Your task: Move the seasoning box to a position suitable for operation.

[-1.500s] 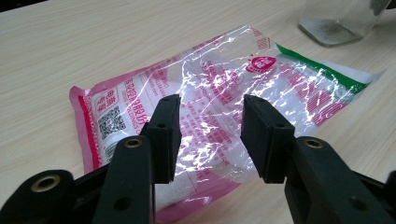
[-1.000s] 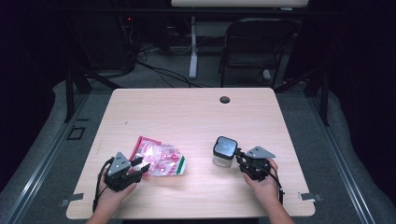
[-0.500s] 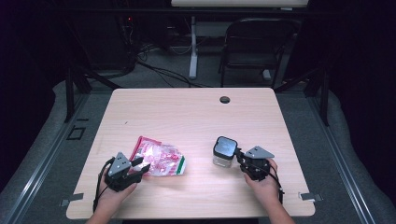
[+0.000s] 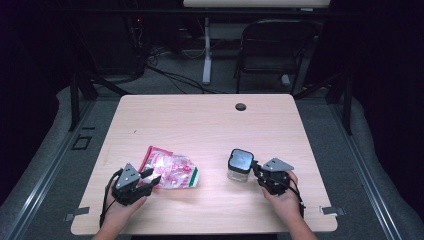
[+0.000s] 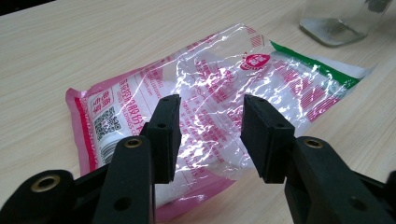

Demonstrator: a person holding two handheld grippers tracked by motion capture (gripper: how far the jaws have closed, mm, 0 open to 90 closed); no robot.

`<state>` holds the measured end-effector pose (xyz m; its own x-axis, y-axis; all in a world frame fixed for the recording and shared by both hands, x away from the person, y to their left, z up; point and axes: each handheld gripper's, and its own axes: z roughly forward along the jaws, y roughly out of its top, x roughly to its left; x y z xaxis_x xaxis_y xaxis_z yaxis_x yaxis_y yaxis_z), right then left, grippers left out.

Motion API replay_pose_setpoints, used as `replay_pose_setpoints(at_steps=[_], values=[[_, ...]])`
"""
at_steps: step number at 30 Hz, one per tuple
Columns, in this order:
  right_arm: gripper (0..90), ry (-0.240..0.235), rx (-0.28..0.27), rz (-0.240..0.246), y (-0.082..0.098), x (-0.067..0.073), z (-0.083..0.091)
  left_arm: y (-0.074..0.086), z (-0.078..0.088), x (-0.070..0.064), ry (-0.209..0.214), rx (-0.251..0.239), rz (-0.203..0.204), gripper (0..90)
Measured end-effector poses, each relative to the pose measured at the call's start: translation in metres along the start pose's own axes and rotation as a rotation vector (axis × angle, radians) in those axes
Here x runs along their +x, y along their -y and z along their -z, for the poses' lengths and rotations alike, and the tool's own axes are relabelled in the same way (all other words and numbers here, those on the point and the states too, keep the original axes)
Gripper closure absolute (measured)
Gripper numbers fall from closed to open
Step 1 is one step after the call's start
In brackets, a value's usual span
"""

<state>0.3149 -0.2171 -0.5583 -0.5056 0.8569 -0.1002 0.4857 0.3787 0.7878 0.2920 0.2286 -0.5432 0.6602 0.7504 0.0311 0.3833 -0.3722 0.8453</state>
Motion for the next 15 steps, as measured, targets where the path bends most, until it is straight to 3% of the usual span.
replay_pose_setpoints(at_steps=[4,8,15], values=[[75.9,-0.020,0.000,0.024,0.001,0.004,0.004,-0.004,-0.001,-0.005,0.014,-0.014,-0.021,57.6],[76.0,-0.079,0.000,0.066,0.004,0.014,0.008,-0.008,-0.008,-0.012,0.046,-0.011,-0.048,57.6],[76.0,-0.131,-0.006,0.107,0.003,0.028,0.011,-0.013,-0.009,-0.020,0.071,-0.024,-0.057,57.3]])
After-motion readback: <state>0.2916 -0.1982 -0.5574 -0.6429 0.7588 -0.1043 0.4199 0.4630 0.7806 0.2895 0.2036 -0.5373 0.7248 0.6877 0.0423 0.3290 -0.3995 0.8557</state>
